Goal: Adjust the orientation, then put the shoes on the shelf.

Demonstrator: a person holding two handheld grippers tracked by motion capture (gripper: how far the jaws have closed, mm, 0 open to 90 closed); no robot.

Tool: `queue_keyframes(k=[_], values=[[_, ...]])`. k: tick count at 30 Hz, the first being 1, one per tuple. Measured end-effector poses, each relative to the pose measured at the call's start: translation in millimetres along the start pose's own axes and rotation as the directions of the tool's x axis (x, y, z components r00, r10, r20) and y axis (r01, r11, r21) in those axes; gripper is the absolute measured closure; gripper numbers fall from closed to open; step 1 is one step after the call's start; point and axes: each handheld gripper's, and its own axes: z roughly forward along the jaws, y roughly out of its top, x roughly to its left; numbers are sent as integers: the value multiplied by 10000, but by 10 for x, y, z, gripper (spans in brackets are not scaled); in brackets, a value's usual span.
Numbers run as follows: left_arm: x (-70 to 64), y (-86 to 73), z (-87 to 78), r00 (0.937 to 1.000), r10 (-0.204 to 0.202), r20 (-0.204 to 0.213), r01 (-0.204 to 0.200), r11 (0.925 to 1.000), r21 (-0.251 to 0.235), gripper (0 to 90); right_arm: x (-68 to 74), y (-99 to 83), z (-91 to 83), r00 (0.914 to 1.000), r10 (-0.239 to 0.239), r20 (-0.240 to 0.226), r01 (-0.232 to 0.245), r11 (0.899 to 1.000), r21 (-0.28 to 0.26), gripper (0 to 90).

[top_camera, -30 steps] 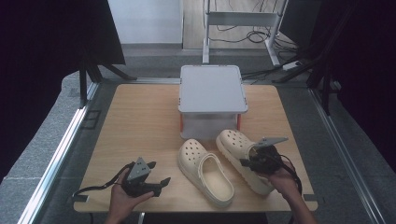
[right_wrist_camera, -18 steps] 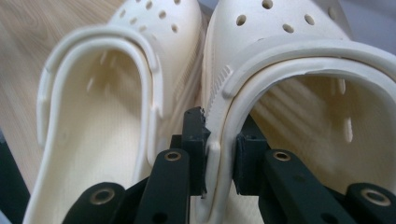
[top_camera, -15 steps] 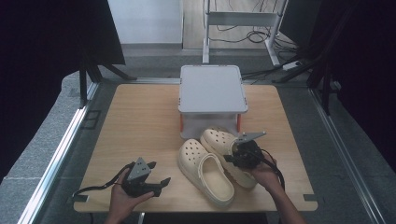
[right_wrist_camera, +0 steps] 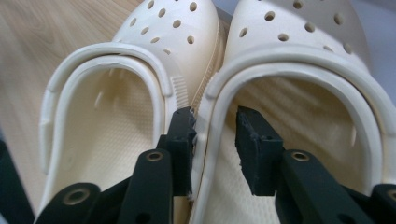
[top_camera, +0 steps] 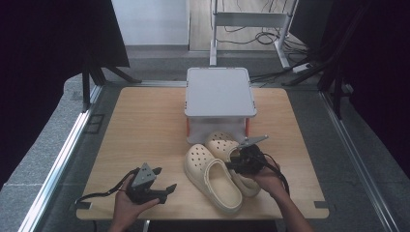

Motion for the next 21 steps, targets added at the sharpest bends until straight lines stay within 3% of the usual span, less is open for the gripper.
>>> queue_keyframes(k=[8, 16, 21], values=[[1, 0, 0, 10000, 0, -1, 0, 10000, 3, 219, -55, -53, -100, 9984, 460, -337, -465, 9989, -117, 569], [-2, -2, -7, 10000, 14, -9, -14, 10000, 10, 219, 18, -19, -20, 9988, 299, -398, -290, 9993, 230, 477], [1, 0, -3, 10000, 13, -15, -13, 10000, 12, 219, 16, 11, -24, 9988, 281, -395, -268, 9991, 329, 475]])
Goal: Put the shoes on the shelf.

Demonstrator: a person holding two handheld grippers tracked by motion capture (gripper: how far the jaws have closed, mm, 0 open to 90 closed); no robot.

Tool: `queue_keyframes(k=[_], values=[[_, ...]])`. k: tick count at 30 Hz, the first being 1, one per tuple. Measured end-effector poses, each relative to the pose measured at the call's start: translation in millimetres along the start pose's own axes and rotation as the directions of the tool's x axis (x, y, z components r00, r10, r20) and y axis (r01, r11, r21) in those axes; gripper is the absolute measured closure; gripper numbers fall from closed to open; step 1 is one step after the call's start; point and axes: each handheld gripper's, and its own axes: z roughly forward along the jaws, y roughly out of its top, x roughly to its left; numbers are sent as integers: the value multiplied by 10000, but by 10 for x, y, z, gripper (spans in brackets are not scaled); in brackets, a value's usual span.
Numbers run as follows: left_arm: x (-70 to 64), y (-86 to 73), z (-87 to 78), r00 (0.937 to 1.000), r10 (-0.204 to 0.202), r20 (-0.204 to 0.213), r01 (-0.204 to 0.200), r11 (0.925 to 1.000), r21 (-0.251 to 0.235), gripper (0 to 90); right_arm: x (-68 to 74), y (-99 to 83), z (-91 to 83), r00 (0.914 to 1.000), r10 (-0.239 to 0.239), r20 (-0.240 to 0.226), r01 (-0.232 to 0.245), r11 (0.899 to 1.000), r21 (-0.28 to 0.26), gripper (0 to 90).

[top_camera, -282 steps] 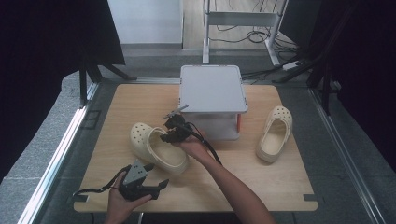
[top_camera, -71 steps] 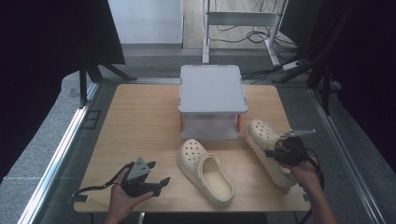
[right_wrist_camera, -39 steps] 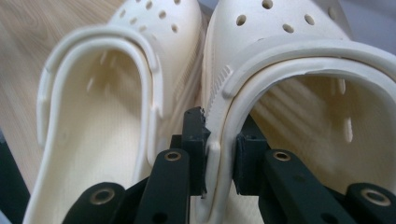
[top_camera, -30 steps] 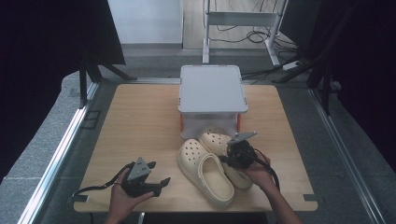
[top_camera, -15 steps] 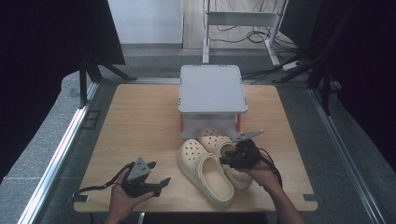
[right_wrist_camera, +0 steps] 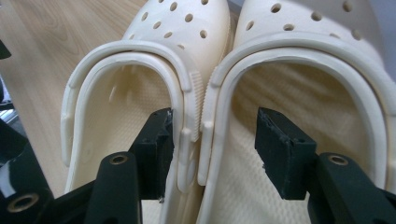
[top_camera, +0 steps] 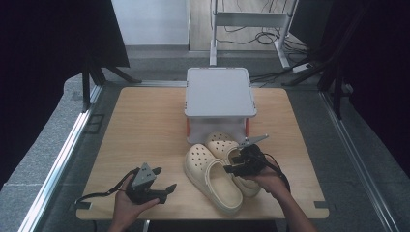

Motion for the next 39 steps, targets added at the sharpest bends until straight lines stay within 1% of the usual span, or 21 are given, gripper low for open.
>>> queue_keyframes(k=[1, 4, 7, 10, 13, 14, 18, 20, 21, 26, 27, 31, 33, 39], values=[[0, -1, 2, 10000, 10, -5, -10, 10000, 4, 219, 3, 3, 7, 10000, 8, -83, -8, 10000, 69, 473], [-1, -1, 5, 10000, -2, 10, 2, 10000, -6, 219, 28, 12, 50, 9999, -34, -145, 38, 9996, 276, 468], [-1, 0, 4, 10000, -15, -8, 15, 10000, -31, 220, 48, 39, 97, 10000, -60, -77, 64, 9988, 481, 469], [-2, -2, 6, 10000, -5, -10, 5, 10000, -30, 220, 53, 75, 171, 9998, -166, -75, 172, 9960, 872, 470], [-2, -3, 7, 10000, 20, -34, -21, 10000, -35, 220, 37, 119, 259, 9998, -157, -107, 171, 9892, 1453, 477], [-2, -3, 7, 10000, 20, -34, -21, 10000, -35, 220, 37, 119, 259, 9998, -157, -107, 171, 9892, 1453, 477], [-3, -4, 9, 10000, 23, -25, -23, 10000, -55, 221, 37, 148, 305, 9999, -137, -34, 141, 9849, 1725, 503], [-4, -3, 5, 10000, 20, -32, -20, 10000, -56, 221, 45, 161, 331, 9998, -199, -53, 206, 9792, 2017, 509], [-2, -2, 0, 10000, 18, -35, -19, 10000, -62, 220, 55, 183, 334, 9997, -255, 15, 244, 9729, 2299, 513], [-2, -1, 4, 10000, 6, -34, -6, 10000, -62, 221, 61, 237, 306, 9995, -297, -40, 298, 9685, 2471, 546], [-3, -2, 7, 10000, 6, -19, -6, 10000, -57, 221, 63, 251, 321, 9993, -361, 1, 349, 9657, 2573, 551], [-4, -2, 5, 10000, 1, -14, -1, 10000, -62, 221, 53, 275, 336, 9996, -281, -39, 281, 9629, 2683, 559], [-1, -1, 4, 10000, 1, -15, -1, 10000, -67, 221, 54, 286, 338, 9995, -322, -37, 320, 9603, 2771, 565], [-6, -2, 8, 10000, -8, 1, 8, 10000, -63, 221, 65, 292, 341, 9994, -336, 109, 291, 9589, 2824, 600]])
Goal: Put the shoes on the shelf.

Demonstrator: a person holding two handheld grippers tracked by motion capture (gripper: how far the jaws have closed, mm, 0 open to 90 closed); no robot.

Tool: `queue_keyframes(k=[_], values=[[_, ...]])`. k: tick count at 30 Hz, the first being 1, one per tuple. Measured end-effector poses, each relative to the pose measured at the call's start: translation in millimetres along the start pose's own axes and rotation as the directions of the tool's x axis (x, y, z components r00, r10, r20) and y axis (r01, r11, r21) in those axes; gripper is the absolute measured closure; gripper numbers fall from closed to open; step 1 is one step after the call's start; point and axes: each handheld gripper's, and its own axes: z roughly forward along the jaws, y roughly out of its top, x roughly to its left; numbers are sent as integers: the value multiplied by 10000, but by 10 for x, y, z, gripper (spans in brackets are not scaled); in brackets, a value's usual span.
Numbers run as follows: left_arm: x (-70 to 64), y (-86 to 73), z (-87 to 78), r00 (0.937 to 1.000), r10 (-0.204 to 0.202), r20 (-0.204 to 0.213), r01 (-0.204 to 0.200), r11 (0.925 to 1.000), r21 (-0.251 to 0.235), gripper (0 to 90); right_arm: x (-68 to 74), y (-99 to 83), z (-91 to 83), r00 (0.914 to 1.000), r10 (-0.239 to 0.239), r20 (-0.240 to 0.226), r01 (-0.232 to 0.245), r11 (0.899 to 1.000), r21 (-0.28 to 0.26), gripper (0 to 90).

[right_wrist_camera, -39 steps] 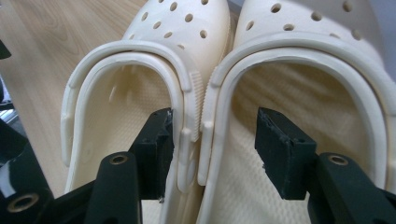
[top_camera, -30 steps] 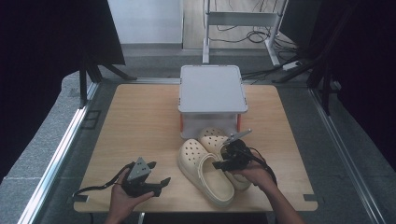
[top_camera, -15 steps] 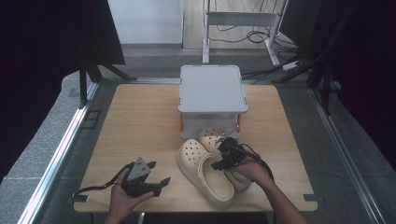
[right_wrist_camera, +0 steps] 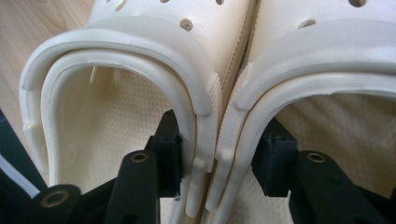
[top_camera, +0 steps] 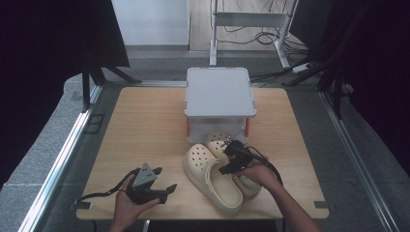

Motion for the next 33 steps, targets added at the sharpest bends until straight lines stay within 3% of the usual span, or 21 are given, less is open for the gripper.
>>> queue_keyframes(k=[12, 20, 33], values=[[6, 0, -2, 10000, 23, -22, -23, 10000, 3, 221, 23, -90, -64, 9987, 150, 492, -123, 9984, -547, 656], [3, -1, 5, 10000, 19, -2, -19, 10000, 16, 221, 9, -161, -189, 10000, 65, 47, -61, 9961, -880, 658], [2, -1, 13, 10000, 15, -2, -15, 10000, 45, 221, -69, -329, -484, 9998, -176, 119, 190, 9908, -1339, 658]])
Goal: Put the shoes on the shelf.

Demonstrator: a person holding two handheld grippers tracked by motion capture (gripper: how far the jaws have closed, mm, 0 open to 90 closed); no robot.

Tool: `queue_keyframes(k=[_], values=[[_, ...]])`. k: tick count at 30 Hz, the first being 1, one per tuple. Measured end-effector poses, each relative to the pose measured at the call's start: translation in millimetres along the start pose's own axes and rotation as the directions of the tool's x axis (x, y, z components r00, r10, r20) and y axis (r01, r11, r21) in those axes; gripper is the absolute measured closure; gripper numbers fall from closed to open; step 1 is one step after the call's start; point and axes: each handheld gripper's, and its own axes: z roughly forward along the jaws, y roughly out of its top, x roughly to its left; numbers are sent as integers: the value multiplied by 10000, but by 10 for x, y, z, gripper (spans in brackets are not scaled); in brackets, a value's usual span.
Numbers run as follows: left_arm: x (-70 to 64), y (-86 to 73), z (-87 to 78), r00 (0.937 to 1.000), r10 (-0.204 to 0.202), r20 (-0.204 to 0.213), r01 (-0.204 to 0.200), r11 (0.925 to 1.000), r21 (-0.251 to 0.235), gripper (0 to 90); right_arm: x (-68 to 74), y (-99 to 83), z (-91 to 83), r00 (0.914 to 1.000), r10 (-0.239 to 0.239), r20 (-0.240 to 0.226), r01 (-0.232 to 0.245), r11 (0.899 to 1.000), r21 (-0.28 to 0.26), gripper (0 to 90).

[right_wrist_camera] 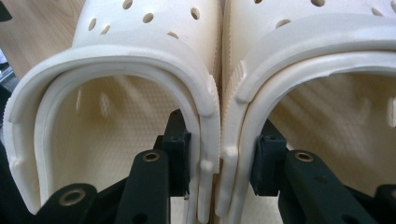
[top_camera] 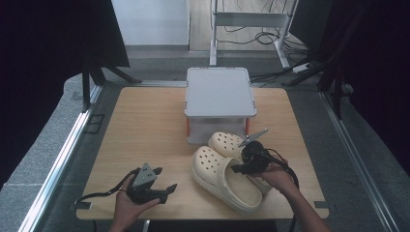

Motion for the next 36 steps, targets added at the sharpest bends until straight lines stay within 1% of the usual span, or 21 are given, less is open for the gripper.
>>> queue_keyframes(k=[3, 9, 13, 17, 18, 20, 22, 24, 29, 30, 31, 33, 36], values=[[-1, -1, 4, 10000, -9, 5, 9, 10000, -1, 221, -41, -49, -80, 10000, 59, -2, -59, 9999, -101, 658], [-3, -1, 7, 10000, -12, 13, 12, 10000, 24, 221, -67, -86, -134, 9999, 85, 89, -83, 9998, -201, 657], [2, 0, 1, 10000, 3, -1, -3, 10000, 6, 221, -93, -120, -197, 10000, 69, -3, -70, 9996, -287, 658], [-3, -1, 7, 10000, -4, 2, 4, 10000, 25, 221, -105, -169, -295, 9999, -4, 149, 11, 9992, -409, 657], [-4, -1, 8, 10000, -8, 1, 8, 10000, 28, 221, -124, -190, -344, 9999, -22, 146, 29, 9988, -492, 657], [-5, -1, 7, 10000, -23, 8, 23, 10000, 19, 221, -129, -196, -365, 9999, 29, 124, -23, 9987, -508, 658], [-2, 1, 3, 10000, -12, -10, 12, 10000, 6, 221, -161, -214, -424, 10000, -49, 40, 51, 9984, -571, 658], [1, 2, 2, 10000, -4, -20, 4, 10000, 10, 221, -192, -231, -490, 10000, 43, 0, -43, 9978, -660, 658], [-2, 1, 6, 10000, -21, 7, 21, 10000, 18, 221, -251, -276, -626, 9999, 133, 52, -128, 9966, -813, 658], [-2, 1, 6, 10000, -23, 4, 23, 10000, 21, 221, -271, -291, -682, 9999, 109, 94, -101, 9964, -844, 658], [-3, 2, 5, 10000, -27, 6, 27, 10000, 17, 221, -271, -291, -682, 9999, 109, 94, -101, 9964, -844, 658], [-1, 3, 3, 10000, -18, 9, 18, 10000, 2, 221, -286, -304, -738, 9999, 121, 109, -110, 9954, -950, 658], [0, 3, 5, 10000, -6, -4, 6, 10000, 15, 221, -305, -313, -837, 10000, 70, 40, -65, 9942, -1074, 658]])
